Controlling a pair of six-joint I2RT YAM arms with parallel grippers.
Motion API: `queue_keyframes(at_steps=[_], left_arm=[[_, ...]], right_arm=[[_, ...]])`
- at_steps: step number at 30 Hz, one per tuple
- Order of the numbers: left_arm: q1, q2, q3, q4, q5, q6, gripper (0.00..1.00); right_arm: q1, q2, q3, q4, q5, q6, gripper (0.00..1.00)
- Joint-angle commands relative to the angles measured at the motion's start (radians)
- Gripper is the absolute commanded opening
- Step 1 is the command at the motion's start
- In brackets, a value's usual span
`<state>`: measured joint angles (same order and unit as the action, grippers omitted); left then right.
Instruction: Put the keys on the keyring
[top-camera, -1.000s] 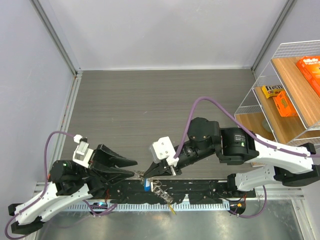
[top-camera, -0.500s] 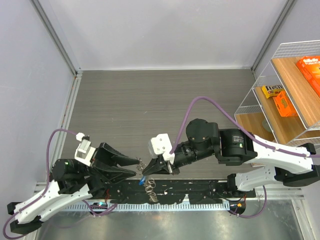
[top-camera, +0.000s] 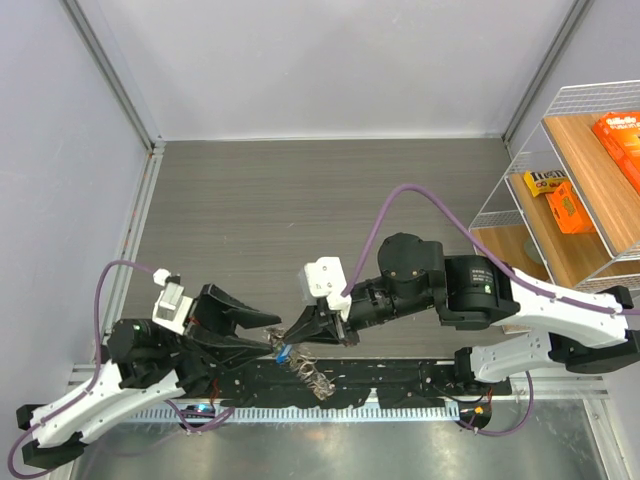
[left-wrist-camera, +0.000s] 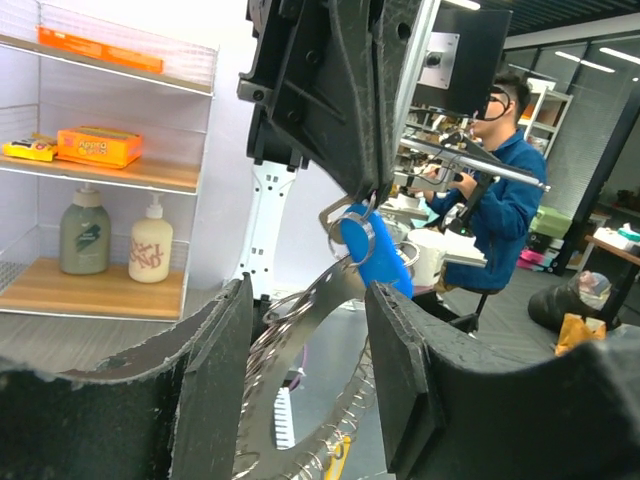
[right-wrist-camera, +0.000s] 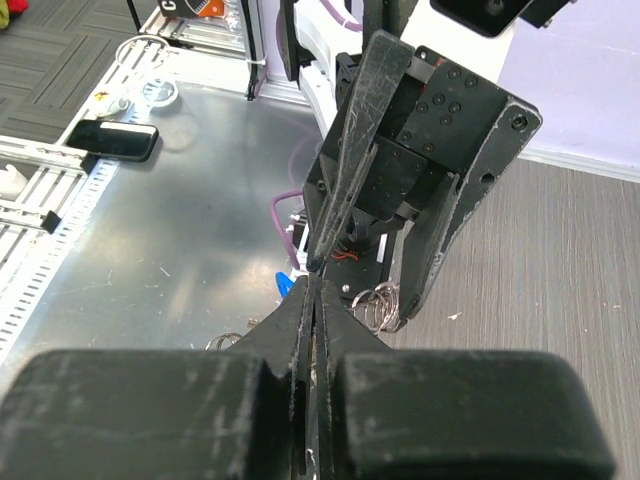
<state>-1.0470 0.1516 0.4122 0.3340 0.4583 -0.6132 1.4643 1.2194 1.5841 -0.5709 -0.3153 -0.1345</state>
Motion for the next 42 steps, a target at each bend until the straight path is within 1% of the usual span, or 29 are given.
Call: queue_keyframes(at_steps=[1, 5, 8, 12, 15, 21, 23, 25, 28, 29, 33, 39, 42], left_arm=[[0.004, 0.025, 0.011, 0.059, -0.021, 0.069, 0.56], [0.004, 0.049, 0.01, 0.082, -0.007, 0.087, 0.61], [0.002, 0.069, 0.002, 0.108, 0.019, 0.089, 0.63], [0.002, 0.089, -0.009, 0.157, 0.049, 0.073, 0.62], [0.002, 0.112, -0.009, 0.18, 0.082, 0.06, 0.6], [0.002, 0.176, -0.007, 0.23, 0.184, 0.017, 0.49], [0.002, 0.187, -0.006, 0.235, 0.209, 0.009, 0.38], [0.004, 0.19, -0.006, 0.234, 0.224, 0.009, 0.25], [0.002, 0.186, 0.003, 0.203, 0.22, 0.02, 0.02], [0.002, 0.181, 0.008, 0.186, 0.211, 0.024, 0.0], [0.002, 0.164, 0.025, 0.119, 0.134, 0.044, 0.0], [0.002, 0.115, 0.02, 0.083, 0.014, 0.049, 0.0], [0.002, 0.089, 0.014, 0.077, -0.024, 0.046, 0.0]], right_arm=[[0.004, -0.011, 0.082, 0.033, -0.03, 0.013, 0.05], [0.004, -0.008, 0.094, 0.017, -0.038, 0.013, 0.05], [0.004, 0.003, 0.109, 0.008, -0.045, 0.012, 0.05], [0.002, 0.02, 0.125, -0.003, -0.05, 0.013, 0.05], [-0.004, 0.026, 0.135, -0.004, -0.051, 0.018, 0.06], [-0.005, 0.042, 0.169, -0.023, -0.048, 0.019, 0.06], [-0.004, 0.045, 0.178, -0.029, -0.044, 0.018, 0.05], [-0.005, 0.046, 0.183, -0.035, -0.044, 0.016, 0.06], [-0.005, 0.051, 0.192, -0.041, -0.042, 0.013, 0.05], [-0.005, 0.051, 0.192, -0.043, -0.039, 0.013, 0.05], [-0.005, 0.051, 0.18, -0.043, -0.022, 0.015, 0.06], [-0.005, 0.025, 0.108, 0.002, -0.007, 0.032, 0.05], [-0.004, 0.014, 0.079, 0.011, 0.022, 0.029, 0.06]])
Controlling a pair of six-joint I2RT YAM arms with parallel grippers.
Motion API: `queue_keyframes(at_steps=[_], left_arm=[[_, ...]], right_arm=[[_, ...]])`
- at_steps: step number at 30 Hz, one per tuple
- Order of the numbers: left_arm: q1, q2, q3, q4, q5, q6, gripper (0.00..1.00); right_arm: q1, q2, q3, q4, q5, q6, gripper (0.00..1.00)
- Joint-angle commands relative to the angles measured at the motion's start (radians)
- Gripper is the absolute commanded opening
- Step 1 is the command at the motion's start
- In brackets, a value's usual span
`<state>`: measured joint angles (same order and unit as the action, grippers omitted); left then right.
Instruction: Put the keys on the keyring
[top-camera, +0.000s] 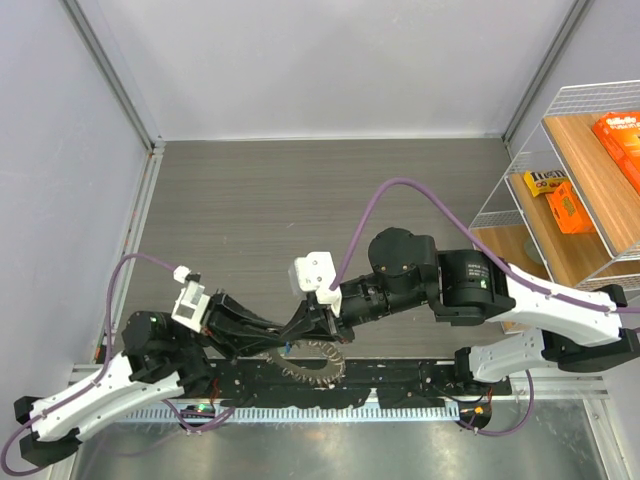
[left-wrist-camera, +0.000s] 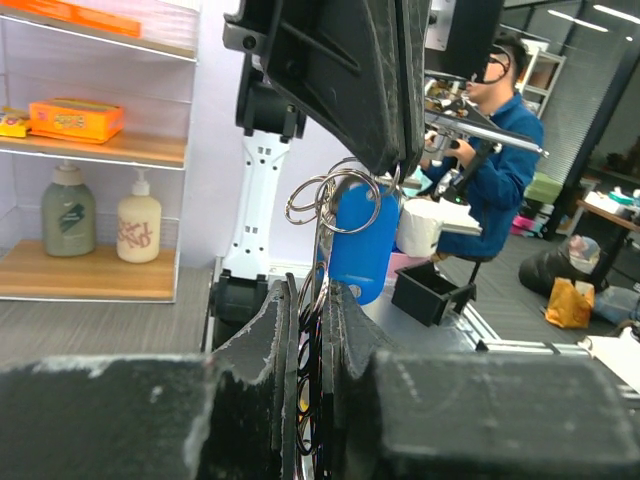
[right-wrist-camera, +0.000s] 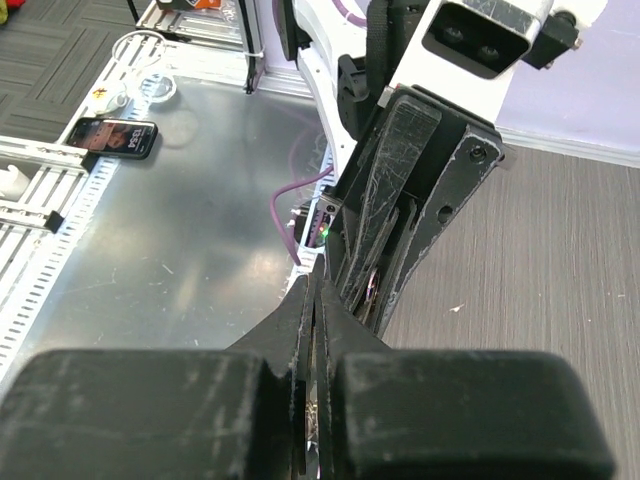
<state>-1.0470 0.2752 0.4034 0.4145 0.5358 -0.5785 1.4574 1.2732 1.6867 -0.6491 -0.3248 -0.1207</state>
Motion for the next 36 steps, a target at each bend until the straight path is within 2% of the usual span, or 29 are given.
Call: queue_keyframes(at_steps=[1, 19, 29, 31, 36], left_arm=[[0.002, -0.042, 0.023, -0.002, -0.111, 0.008, 0.0], [0.002, -0.117, 0.011, 0.0, -0.149, 0.008, 0.0], [0.002, -0.13, 0.018, -0.029, -0.195, 0.012, 0.0], [0.002, -0.136, 0.02, -0.032, -0.204, 0.016, 0.0], [0.002, -0.143, 0.021, -0.045, -0.221, 0.025, 0.0]], right_arm=[[0.003, -0.043, -0.031, 0.098, 0.032, 0.015, 0.06], [0.023, -0.084, -0.173, 0.175, 0.127, 0.018, 0.06], [0.047, -0.075, -0.171, 0.158, 0.125, -0.023, 0.06], [0.053, -0.074, -0.165, 0.143, 0.132, -0.03, 0.09], [0.064, -0.075, -0.153, 0.125, 0.141, -0.04, 0.27]])
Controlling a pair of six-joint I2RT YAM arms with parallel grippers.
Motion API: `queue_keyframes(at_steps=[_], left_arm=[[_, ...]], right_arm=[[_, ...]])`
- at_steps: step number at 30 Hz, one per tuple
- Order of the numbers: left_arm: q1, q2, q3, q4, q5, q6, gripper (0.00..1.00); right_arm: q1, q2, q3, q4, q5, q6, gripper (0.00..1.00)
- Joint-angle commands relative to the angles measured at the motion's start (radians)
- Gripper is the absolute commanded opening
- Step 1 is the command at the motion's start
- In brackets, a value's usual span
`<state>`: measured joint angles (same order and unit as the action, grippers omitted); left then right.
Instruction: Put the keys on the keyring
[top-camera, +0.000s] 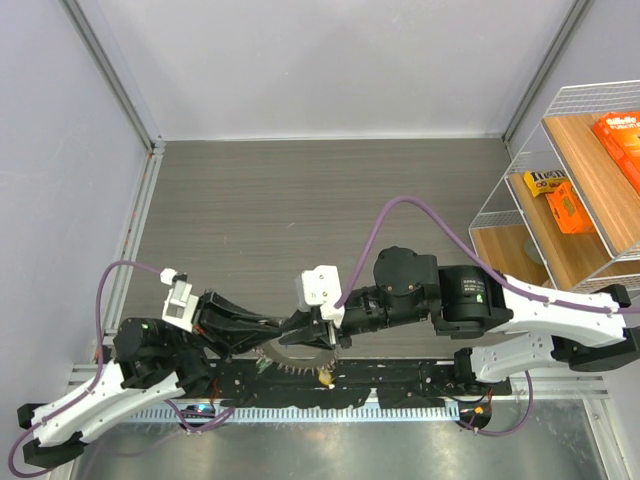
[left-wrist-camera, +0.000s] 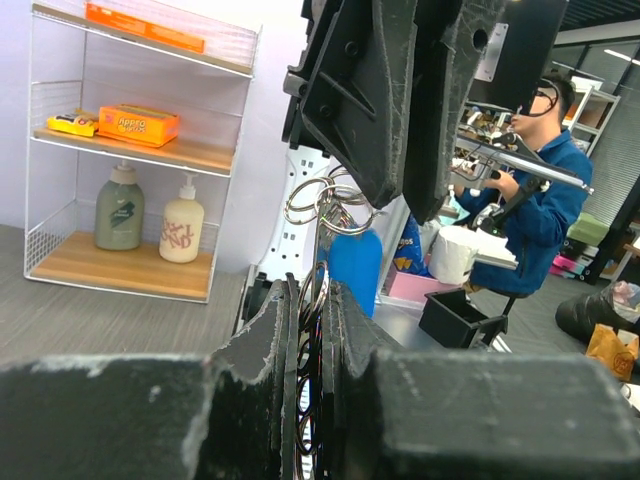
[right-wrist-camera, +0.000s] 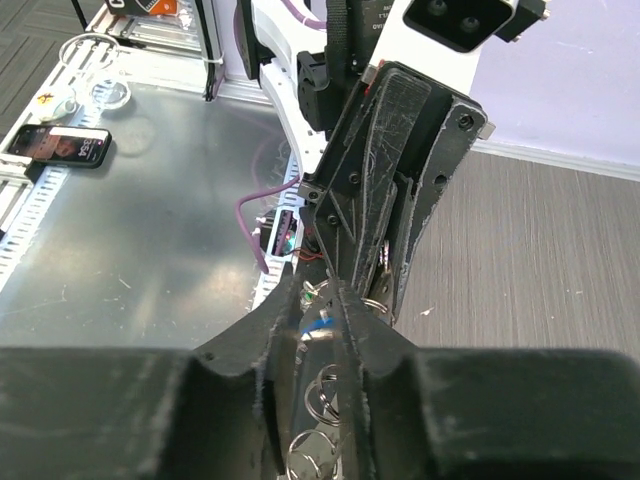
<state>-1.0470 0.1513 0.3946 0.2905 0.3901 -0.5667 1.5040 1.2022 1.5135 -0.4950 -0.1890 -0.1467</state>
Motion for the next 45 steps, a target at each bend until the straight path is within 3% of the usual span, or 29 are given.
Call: queue_keyframes(at_steps=[1, 11, 25, 32, 40, 45], left_arm=[[0.002, -0.019, 0.03, 0.076, -0.079, 0.014, 0.0], [0.002, -0.029, 0.024, 0.073, -0.077, 0.013, 0.0], [0.002, -0.049, 0.036, 0.016, -0.056, -0.021, 0.0], [0.002, -0.073, 0.064, -0.109, -0.054, -0.032, 0.0], [0.002, -0.101, 0.099, -0.238, -0.056, -0.05, 0.0], [0.002, -0.118, 0.096, -0.281, -0.063, -0.064, 0.0]], right_arm=[[0.021, -0.001, 0.025, -0.039, 0.006, -0.016, 0.3], [0.042, 0.003, 0.14, -0.146, 0.052, -0.066, 0.37], [0.077, 0.21, 0.563, -0.619, 0.186, -0.321, 0.48], [0.142, 0.241, 0.542, -0.616, 0.351, -0.471, 0.53], [0.205, 0.292, 0.587, -0.632, 0.395, -0.556, 0.53], [0.237, 0.293, 0.514, -0.582, 0.45, -0.577, 0.51]])
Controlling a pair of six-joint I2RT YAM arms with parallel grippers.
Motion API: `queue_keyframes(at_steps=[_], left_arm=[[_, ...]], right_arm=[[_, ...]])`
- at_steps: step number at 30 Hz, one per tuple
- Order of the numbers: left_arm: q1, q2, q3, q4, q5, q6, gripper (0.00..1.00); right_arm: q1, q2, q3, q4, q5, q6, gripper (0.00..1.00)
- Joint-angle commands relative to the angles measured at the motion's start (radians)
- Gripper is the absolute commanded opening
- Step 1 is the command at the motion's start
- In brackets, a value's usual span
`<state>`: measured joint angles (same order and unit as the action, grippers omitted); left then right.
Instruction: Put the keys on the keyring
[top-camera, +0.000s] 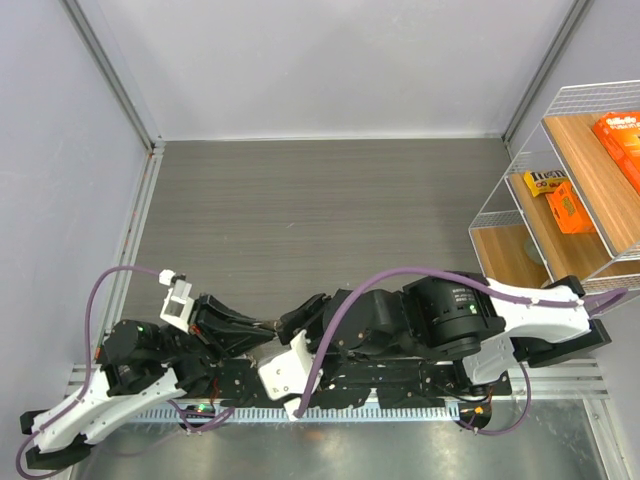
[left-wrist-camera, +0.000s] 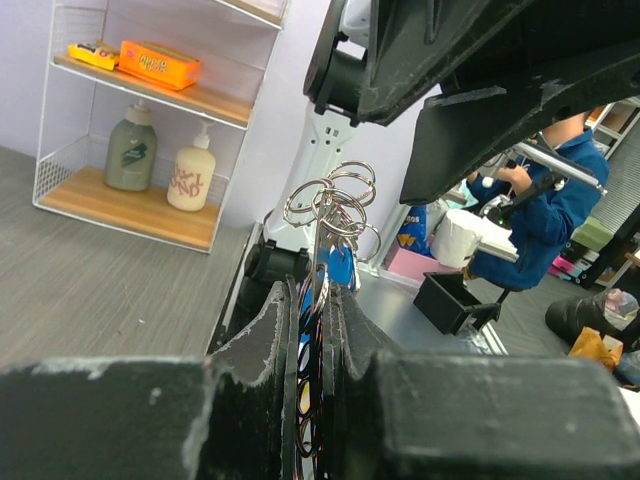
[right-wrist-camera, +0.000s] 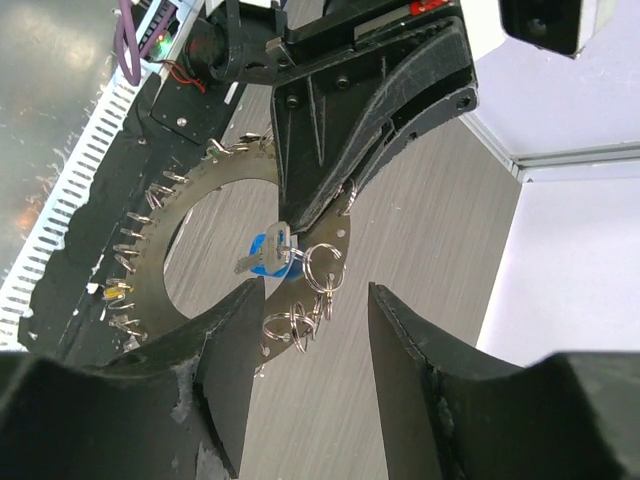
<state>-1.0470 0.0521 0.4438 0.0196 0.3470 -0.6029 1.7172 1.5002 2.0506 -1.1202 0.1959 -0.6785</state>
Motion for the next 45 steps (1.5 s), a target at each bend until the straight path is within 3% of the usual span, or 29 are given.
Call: queue_keyframes(at_steps=[1, 17, 45], left_arm=[[0.002, -0.021, 0.044, -0.015, -0.02, -0.031, 0.0], [0.004, -0.04, 0.056, -0.056, -0.017, -0.041, 0.0], [0.004, -0.034, 0.049, 0.002, 0.067, -0.052, 0.0]], right_arm=[[0.03, -0.005, -0.039, 0.052, 0.071, -0.052, 0.5], [0.076, 0.052, -0.038, 0.04, 0.163, -0.095, 0.42], [0.076, -0.014, -0.129, 0.074, 0.214, -0.13, 0.38]])
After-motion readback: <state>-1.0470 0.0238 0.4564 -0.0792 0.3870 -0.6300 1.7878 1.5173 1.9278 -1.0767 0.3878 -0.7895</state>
